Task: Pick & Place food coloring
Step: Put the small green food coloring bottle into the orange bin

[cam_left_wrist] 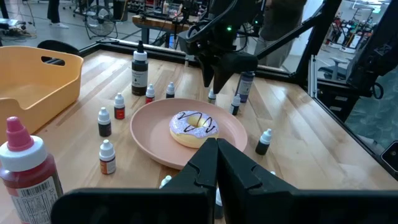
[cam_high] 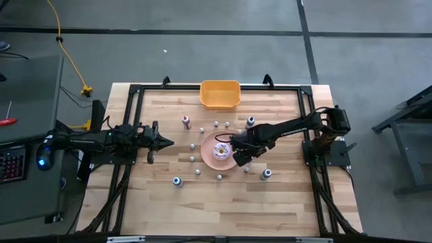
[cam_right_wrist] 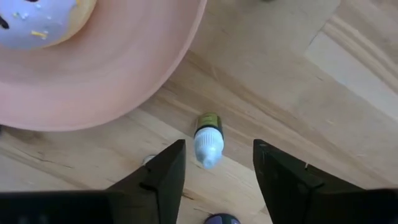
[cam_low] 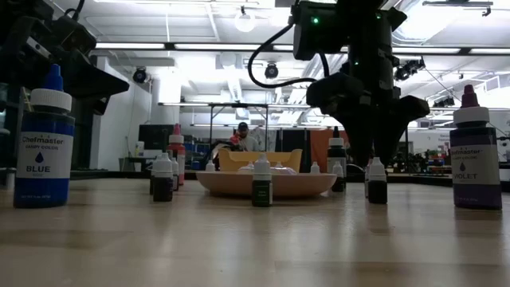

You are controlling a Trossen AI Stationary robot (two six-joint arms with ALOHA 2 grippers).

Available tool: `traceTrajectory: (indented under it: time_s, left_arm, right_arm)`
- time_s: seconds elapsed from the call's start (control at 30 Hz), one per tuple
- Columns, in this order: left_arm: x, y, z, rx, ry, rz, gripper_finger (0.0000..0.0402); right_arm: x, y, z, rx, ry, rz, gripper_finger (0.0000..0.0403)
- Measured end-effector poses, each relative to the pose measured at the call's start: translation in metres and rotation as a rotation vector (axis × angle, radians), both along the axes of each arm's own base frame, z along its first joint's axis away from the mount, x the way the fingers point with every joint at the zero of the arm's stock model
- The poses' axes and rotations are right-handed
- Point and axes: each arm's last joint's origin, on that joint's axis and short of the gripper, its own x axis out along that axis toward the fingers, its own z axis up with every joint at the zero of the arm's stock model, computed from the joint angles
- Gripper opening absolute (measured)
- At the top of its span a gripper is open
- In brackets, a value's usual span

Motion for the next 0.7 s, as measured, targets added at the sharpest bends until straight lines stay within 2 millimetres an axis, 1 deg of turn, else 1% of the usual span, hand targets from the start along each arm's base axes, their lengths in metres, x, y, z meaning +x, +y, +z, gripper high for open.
traceTrajectory:
  time_s: [0.23,0.7]
  left_arm:
    - [0.0000,0.0000,0.0001,0.000,0.000,0.000,0.0001]
    - [0.0000,0.0000,0.0000,0.000,0.000,0.000,0.0001]
  right_arm:
    - [0.0040,0.0008,-0.0070,0.023,0.000,0.003,0.0170]
    - [0.0047,0.0013,-0.0088,0.008,0.001,0.003,0.0169]
